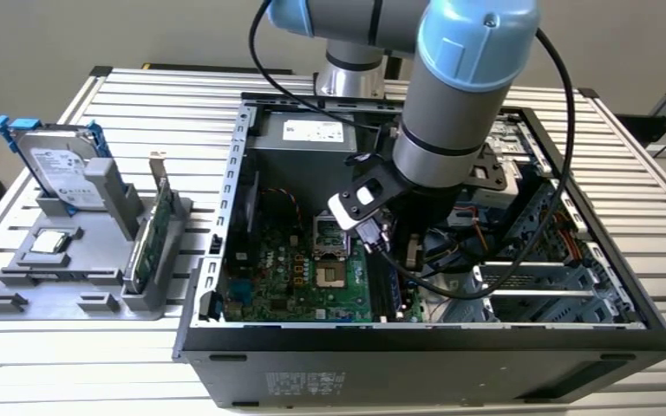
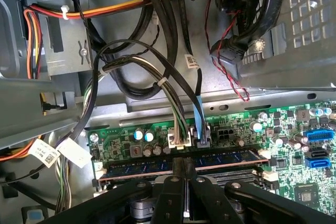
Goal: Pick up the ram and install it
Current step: 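Press down the ram until it locks into place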
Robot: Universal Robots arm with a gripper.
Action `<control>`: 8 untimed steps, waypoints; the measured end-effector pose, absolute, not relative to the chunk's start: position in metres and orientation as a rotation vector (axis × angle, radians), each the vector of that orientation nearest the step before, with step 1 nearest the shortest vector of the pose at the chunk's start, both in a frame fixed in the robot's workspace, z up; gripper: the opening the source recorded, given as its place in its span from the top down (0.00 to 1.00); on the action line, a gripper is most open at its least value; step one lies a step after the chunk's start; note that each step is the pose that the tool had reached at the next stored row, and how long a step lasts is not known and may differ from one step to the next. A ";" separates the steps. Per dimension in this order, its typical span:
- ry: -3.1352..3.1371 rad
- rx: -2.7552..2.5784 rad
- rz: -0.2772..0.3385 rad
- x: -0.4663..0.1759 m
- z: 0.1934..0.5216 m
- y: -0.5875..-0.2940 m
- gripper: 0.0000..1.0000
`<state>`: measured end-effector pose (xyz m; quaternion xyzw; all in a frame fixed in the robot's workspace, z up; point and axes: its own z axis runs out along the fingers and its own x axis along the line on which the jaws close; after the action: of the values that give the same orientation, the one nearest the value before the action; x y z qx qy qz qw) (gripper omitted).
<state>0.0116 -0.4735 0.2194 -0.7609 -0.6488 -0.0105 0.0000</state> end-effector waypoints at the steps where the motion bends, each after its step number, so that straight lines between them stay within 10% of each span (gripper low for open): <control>1: -2.038 -2.390 -0.034 0.012 0.220 -0.473 1.00; 8: -2.038 -2.390 -0.033 0.012 0.235 -0.473 1.00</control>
<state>0.0116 -0.4734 0.2348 -0.7609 -0.6488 -0.0104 0.0001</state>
